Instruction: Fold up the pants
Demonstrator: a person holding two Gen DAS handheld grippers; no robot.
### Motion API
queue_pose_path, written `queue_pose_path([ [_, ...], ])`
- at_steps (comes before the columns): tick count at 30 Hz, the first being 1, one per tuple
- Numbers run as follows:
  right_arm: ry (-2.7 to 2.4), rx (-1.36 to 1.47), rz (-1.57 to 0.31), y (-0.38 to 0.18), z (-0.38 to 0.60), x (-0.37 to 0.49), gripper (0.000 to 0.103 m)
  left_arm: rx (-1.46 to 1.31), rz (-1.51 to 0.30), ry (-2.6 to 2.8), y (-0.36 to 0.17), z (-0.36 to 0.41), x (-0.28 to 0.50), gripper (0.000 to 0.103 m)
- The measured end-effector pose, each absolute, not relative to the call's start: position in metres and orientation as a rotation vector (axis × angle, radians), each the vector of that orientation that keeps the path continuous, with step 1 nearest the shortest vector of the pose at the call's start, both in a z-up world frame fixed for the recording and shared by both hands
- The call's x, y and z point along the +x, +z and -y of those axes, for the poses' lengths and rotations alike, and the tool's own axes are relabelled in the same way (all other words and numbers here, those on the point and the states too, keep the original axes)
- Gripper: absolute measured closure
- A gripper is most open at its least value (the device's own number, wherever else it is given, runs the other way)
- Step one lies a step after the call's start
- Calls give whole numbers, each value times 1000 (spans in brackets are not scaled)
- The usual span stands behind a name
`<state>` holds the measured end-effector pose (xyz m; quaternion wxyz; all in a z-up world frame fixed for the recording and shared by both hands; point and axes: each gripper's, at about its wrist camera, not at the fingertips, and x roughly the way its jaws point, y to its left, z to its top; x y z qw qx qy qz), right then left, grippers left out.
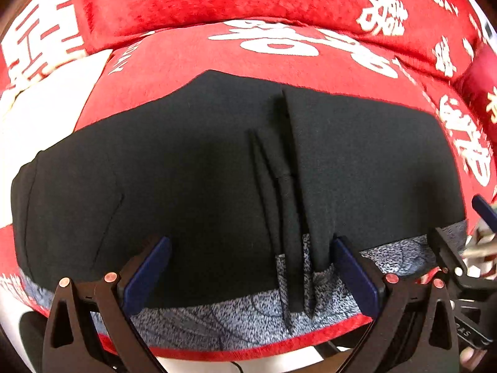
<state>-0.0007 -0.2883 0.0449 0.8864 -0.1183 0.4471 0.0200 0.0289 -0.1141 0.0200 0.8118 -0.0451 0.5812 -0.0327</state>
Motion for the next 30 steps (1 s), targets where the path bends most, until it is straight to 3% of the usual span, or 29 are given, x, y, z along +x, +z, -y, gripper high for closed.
queue_pose_path([
  [2, 74, -205, -920, 46, 288, 0, 4, -110, -1228, -61, 22, 109, 25, 0],
  [5, 97, -217, -1066, 17, 283, 17, 3, -123, -1247, -79, 15, 106, 22, 0],
  [13, 126, -183, -952, 57, 259, 23, 2, -199, -1151, -54, 38, 72, 4, 0],
  [18, 197, -228, -1109, 15, 219, 49, 2, -179, -1236, 60, 9, 39, 4, 0],
  [23, 177, -204, -1041, 38, 205, 51, 1, -184, -1169, 29, 29, 37, -10, 0],
  [30, 377, -293, -938, 68, 148, 50, 1, -295, -1093, 209, 39, -44, -28, 0],
])
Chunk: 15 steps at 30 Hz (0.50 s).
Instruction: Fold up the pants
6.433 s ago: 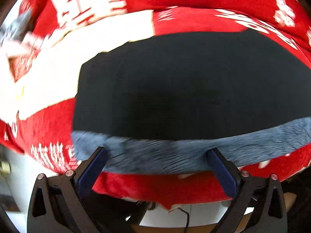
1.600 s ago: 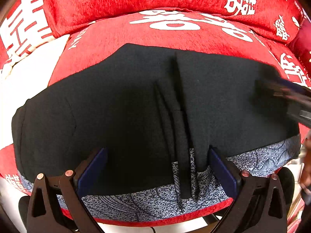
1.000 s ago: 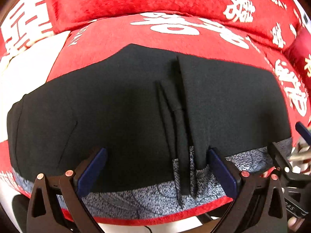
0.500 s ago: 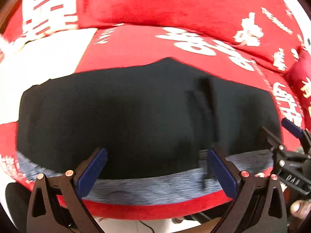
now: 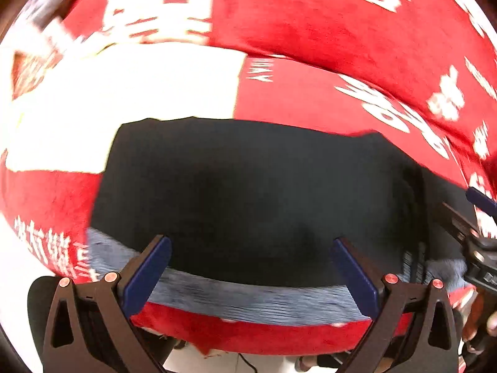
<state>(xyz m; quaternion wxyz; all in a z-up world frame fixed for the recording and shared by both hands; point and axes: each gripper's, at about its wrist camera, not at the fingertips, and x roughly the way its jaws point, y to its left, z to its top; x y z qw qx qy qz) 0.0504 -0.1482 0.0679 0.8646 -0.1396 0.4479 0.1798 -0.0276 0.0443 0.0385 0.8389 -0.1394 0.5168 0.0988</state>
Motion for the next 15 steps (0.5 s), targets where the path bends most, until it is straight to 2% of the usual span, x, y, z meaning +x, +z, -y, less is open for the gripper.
queue_pose_path([
  [3, 542, -388, -913, 70, 99, 61, 1, -340, -1217, 254, -2, -79, -24, 0],
  [4, 589, -419, -911, 69, 84, 65, 1, -402, -1188, 207, -5, -88, -26, 0],
  [11, 933, -604, -1043, 37, -26, 92, 1, -402, -1163, 156, 13, -101, -46, 0],
  [15, 1072, -759, -1168, -5, -75, 104, 0, -400, -1139, 160, 20, -126, -62, 0],
])
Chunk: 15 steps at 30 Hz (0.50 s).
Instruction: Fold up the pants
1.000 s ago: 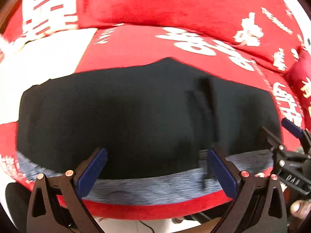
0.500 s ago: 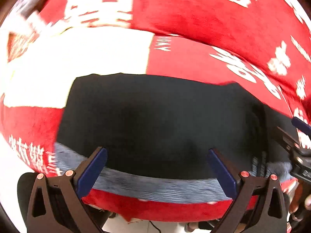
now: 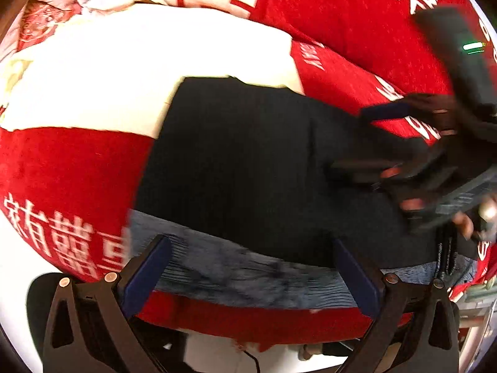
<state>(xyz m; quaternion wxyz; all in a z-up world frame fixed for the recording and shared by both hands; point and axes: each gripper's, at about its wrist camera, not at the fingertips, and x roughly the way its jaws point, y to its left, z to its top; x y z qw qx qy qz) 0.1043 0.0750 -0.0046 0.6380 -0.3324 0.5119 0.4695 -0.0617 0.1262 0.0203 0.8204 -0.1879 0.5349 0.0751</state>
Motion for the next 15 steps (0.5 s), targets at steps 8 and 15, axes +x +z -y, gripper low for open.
queue_pose_path([
  [8, 1241, -803, -1278, -9, -104, 112, 28, -487, -1123, 76, 10, -184, -78, 0],
  [15, 1232, -846, -1001, 47, -71, 66, 80, -517, -1091, -84, 10, -209, -70, 0],
])
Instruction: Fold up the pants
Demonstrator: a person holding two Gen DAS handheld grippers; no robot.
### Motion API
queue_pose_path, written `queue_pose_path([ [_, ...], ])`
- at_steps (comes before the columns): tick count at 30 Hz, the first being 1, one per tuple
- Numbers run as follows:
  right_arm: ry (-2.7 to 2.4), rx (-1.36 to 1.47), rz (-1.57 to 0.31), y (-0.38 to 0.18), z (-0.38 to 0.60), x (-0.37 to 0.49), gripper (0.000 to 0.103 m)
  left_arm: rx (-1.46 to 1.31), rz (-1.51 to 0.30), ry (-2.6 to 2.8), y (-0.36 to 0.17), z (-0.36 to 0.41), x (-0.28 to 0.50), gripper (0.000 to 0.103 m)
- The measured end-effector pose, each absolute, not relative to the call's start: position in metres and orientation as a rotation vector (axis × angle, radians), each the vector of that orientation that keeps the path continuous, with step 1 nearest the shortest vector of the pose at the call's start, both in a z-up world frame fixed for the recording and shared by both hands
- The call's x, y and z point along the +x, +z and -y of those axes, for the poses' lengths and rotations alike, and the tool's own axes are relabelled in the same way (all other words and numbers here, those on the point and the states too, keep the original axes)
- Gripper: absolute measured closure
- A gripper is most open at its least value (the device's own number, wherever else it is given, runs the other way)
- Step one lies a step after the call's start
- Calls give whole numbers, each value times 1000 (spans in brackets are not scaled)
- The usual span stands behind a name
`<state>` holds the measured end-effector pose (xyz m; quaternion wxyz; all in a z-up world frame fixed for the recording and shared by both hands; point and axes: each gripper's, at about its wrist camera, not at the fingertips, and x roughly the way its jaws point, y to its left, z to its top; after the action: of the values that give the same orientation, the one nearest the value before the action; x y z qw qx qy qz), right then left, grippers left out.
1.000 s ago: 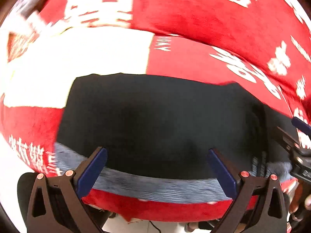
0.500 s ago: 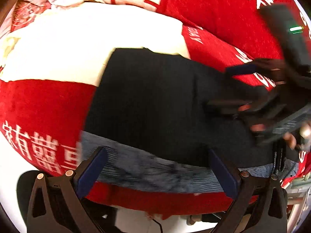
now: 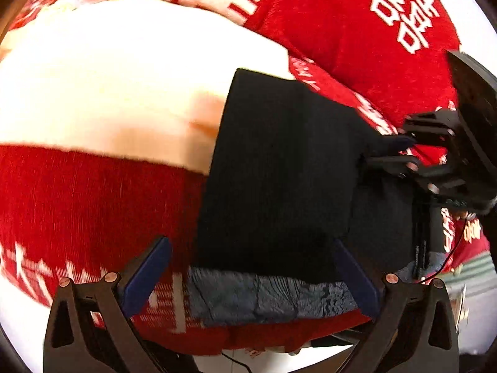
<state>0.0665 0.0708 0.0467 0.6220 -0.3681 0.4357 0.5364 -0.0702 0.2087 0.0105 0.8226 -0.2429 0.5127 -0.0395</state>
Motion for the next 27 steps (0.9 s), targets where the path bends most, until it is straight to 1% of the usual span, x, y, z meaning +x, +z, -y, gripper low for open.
queue_pose_path([
  [6, 1280, -756, -868, 82, -39, 37, 80, -590, -1015, -346, 15, -226, -56, 0],
  [9, 1282, -732, -860, 84, -42, 36, 80, -600, -1048, -469, 10, -213, -45, 0],
  [12, 1256, -743, -870, 78, -50, 40, 80, -438, -1083, -494, 17, -181, -41, 0],
  [13, 1249, -746, -875, 76, -51, 45, 80, -384, -1081, -470, 20, -173, -43, 3],
  [14, 1241, -741, -886, 74, -51, 48, 80, -336, -1092, -436, 22, -168, -45, 12],
  [15, 1232, -733, -899, 71, -50, 54, 80, -302, -1103, -404, 24, -165, -47, 44],
  [16, 1222, -721, -913, 68, -49, 58, 79, -297, -1123, -397, 25, -164, -49, 54],
  [17, 1212, -708, -926, 68, -46, 59, 73, -292, -1130, -378, 28, -163, -51, 56],
  [19, 1168, -665, -955, 69, -36, 67, 68, -245, -1145, -335, 34, -153, -55, 61],
  [20, 1142, -630, -965, 72, -26, 71, 60, -218, -1152, -312, 38, -148, -57, 62],
  [21, 1115, -615, -962, 75, -20, 74, 48, -198, -1158, -293, 42, -142, -56, 63],
  [22, 1052, -593, -953, 79, -4, 77, 40, -184, -1160, -277, 47, -138, -55, 64],
  [23, 996, -562, -947, 83, 15, 79, 30, -180, -1151, -269, 55, -134, -55, 64],
  [24, 962, -542, -946, 85, 28, 80, 26, -181, -1140, -267, 63, -131, -54, 64],
  [25, 899, -516, -941, 87, 51, 80, 26, -175, -1123, -269, 74, -127, -58, 64],
  [27, 729, -485, -932, 85, 96, 79, 26, -159, -1105, -265, 82, -114, -41, 64],
])
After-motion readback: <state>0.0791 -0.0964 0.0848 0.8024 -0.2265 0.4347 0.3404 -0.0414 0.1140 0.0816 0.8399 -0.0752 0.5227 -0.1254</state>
